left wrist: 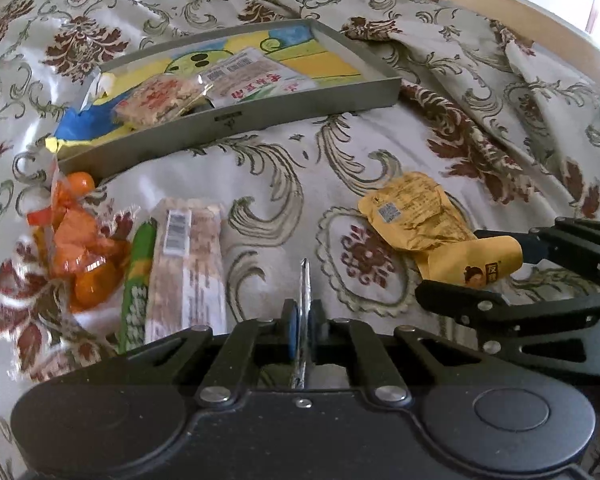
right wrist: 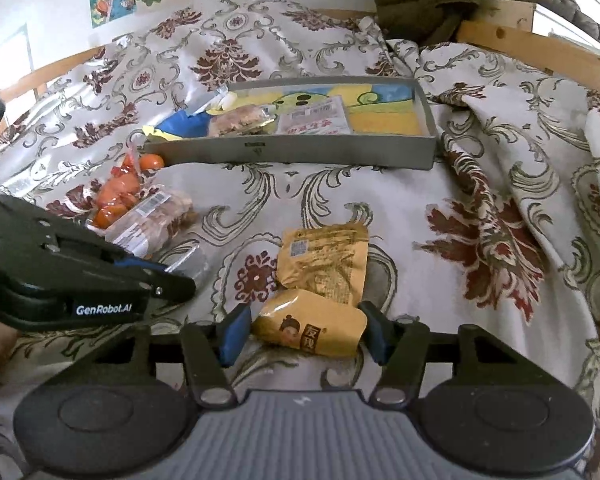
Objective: Organize snacks
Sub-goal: 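Lift the yellow-gold packet with the right gripper, then carry the yellow-gold packet over the grey tray and open the right gripper, then pull both grippers back from the tray toward the green stick and orange bag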
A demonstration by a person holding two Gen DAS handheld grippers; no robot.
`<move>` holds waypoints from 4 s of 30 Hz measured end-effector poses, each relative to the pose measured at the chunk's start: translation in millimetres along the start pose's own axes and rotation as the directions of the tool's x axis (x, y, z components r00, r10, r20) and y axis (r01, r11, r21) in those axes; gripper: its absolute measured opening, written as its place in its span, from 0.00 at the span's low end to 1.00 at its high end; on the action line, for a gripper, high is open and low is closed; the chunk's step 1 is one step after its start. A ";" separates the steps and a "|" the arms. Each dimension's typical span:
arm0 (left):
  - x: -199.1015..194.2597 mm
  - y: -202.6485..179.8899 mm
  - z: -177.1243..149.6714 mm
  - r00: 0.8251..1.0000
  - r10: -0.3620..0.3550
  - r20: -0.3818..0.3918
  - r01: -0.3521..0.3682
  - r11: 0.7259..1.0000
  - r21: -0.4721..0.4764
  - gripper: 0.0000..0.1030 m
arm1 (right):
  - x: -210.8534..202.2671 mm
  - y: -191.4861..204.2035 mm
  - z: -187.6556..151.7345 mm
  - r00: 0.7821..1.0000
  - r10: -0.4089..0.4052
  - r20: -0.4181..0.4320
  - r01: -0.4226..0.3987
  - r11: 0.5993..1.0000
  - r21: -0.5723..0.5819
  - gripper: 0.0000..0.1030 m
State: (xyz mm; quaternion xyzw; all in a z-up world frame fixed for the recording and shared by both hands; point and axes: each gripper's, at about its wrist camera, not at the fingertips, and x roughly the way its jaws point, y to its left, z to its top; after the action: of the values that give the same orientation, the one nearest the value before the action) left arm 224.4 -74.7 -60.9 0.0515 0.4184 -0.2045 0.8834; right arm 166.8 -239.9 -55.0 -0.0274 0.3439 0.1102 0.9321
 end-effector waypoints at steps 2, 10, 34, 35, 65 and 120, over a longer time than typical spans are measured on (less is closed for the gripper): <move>-6.2 -3.7 -4.3 1.000 -0.002 0.006 0.002 1.000 0.000 0.05 | -5.9 -1.1 -2.6 1.000 0.004 0.012 -0.004 1.000 0.003 0.58; -37.0 -7.1 -11.1 0.995 0.006 0.099 -0.003 0.999 -0.036 0.05 | -19.6 -3.8 -4.2 0.997 0.023 0.067 -0.026 0.999 0.041 0.57; -44.7 82.6 119.8 0.930 0.052 0.363 0.007 0.987 -0.159 0.05 | 17.9 -27.7 137.7 0.959 0.123 0.255 -0.147 0.986 0.078 0.58; -39.5 89.6 126.2 0.926 0.052 0.374 0.009 0.987 -0.161 0.05 | 30.1 -26.7 153.5 0.955 0.125 0.269 -0.149 0.986 0.069 0.58; 113.1 106.3 170.6 0.950 -0.051 0.307 0.153 0.935 -0.319 0.08 | 160.4 -59.2 177.8 0.996 -0.041 0.083 0.043 0.999 -0.022 0.62; -241.8 22.9 9.5 0.797 0.256 0.547 -0.149 0.961 -0.233 0.99 | -203.4 50.1 63.6 0.888 -0.208 0.411 0.198 0.978 0.067 1.00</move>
State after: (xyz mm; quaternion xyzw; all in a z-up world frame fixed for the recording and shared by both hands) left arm 103.6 20.6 127.2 -0.0469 0.1424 -0.0762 0.9858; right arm 45.6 -220.9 126.3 -0.0283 0.1343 0.0117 0.9905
